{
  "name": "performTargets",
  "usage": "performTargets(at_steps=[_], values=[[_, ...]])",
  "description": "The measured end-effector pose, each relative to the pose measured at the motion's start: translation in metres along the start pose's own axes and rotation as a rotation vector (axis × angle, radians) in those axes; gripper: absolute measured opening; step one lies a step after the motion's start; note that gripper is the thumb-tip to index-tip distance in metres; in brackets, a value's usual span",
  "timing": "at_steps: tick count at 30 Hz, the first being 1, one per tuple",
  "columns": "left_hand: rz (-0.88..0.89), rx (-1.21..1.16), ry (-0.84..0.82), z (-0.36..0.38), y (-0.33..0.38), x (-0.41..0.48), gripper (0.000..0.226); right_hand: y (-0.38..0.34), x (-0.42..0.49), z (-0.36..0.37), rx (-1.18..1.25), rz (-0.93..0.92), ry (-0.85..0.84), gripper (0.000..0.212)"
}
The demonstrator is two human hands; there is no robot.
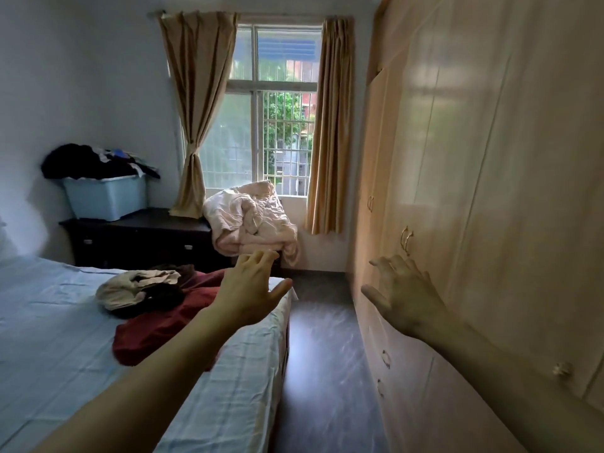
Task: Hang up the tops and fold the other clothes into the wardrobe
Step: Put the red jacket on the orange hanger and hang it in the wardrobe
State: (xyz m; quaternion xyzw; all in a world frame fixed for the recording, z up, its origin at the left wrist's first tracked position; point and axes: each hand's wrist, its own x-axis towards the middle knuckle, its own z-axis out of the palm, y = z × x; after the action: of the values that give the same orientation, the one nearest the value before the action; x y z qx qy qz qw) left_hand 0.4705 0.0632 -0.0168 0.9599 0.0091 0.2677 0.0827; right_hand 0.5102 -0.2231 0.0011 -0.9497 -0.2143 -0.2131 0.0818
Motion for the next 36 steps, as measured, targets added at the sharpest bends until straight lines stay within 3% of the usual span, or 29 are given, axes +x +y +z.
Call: performTargets(at_steps=[11, 25, 36], values=[[0.02, -0.047, -0.044, 0.09, -0.06, 0.148, 0.06, 0.029, 0.16, 0.079, 0.023, 0.013, 0.04, 0.06], [0.051, -0.05, -0.067, 0.232, -0.02, 0.384, 0.054, 0.159, 0.395, 0.21, 0.203, -0.009, 0.088, 0.059], [-0.035, 0.012, -0.081, 0.324, -0.065, 0.554, 0.054, 0.231, 0.568, 0.298, 0.247, -0.042, 0.061, 0.059]])
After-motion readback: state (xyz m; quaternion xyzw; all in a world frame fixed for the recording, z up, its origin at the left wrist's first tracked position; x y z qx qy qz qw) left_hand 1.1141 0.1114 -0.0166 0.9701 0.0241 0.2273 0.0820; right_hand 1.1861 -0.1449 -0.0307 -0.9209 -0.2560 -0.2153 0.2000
